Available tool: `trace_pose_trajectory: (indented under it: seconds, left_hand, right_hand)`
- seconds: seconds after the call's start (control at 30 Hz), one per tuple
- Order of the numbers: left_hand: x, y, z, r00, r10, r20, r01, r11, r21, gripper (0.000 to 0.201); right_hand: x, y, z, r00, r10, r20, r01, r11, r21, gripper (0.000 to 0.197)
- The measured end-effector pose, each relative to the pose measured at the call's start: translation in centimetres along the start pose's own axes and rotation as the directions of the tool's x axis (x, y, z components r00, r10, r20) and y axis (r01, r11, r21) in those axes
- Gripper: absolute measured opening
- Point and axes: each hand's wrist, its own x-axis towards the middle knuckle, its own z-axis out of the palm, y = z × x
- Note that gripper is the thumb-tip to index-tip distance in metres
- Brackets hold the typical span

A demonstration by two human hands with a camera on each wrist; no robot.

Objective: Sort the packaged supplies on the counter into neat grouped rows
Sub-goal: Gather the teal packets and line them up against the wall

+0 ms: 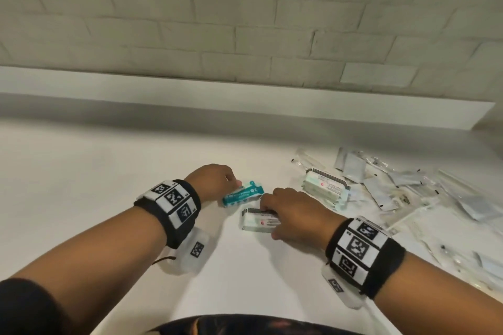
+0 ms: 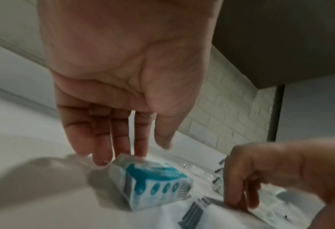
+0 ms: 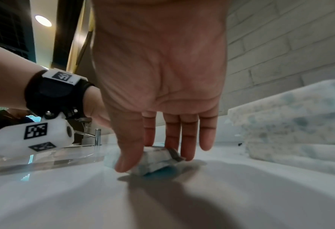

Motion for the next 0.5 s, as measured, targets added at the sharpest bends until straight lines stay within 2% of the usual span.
trace_pose_trajectory:
  seconds: [0.07,0.17,0.2,0.23,0.33,0.4,0.47,0.5]
  left_hand:
    - [-0.2,-0.2,0.2,0.999,0.003,0.038,-0.001,0.999,-0.034,0.024]
    - [-0.3,-0.1,0.5,0.999,0.033,0.039,-0.031,0.999,-0.042,0.023]
    - [-0.3,-0.1,0.5,0.999,0.040,0.035,-0.038,0.998,-0.047,0.023]
    - [-0.4,0.0,0.5,0.999,0.041,0.029,-0.039,0.998,-0.050,0.023]
    - [-0.8,0.1,0.3,0.999,-0.009,-0.042,0.008,1.000,-0.027,0.024]
    - [-1.0,0.1,0.0,0.994,-0.049,-0.101,0.050,0.999,0.009,0.025]
    - [-1.1,0.2,-0.4,0.993,-0.074,-0.087,0.077,0.997,0.027,0.024]
    - [-1.2,0.3,-0.5,0.995,-0.085,-0.060,0.086,0.996,0.018,0.023]
  right_hand:
    - [-0.1,0.4,-0.1,0.999,0.033,0.041,-0.035,0.998,0.043,0.030]
    - [-0.4,0.7,-1.6,0.964,0.098,0.247,-0.162,0.954,0.253,0.019]
    - [-0.3,0.9,-2.2,0.953,0.118,0.277,-0.199,0.939,0.282,0.013]
    - [-0.2,1.2,-2.7,0.951,0.151,0.270,-0.222,0.942,0.253,0.012]
    - [0.6,2.2,-3.4,0.942,0.293,0.165,-0.306,0.951,0.054,0.027]
    - [0.8,2.5,-3.3,0.936,0.339,0.090,-0.344,0.938,0.040,0.026]
    - [0.7,2.1,-2.9,0.939,0.340,0.048,-0.343,0.936,0.084,0.024]
    - [0.5,1.8,-2.4,0.945,0.323,0.045,-0.326,0.941,0.091,0.034]
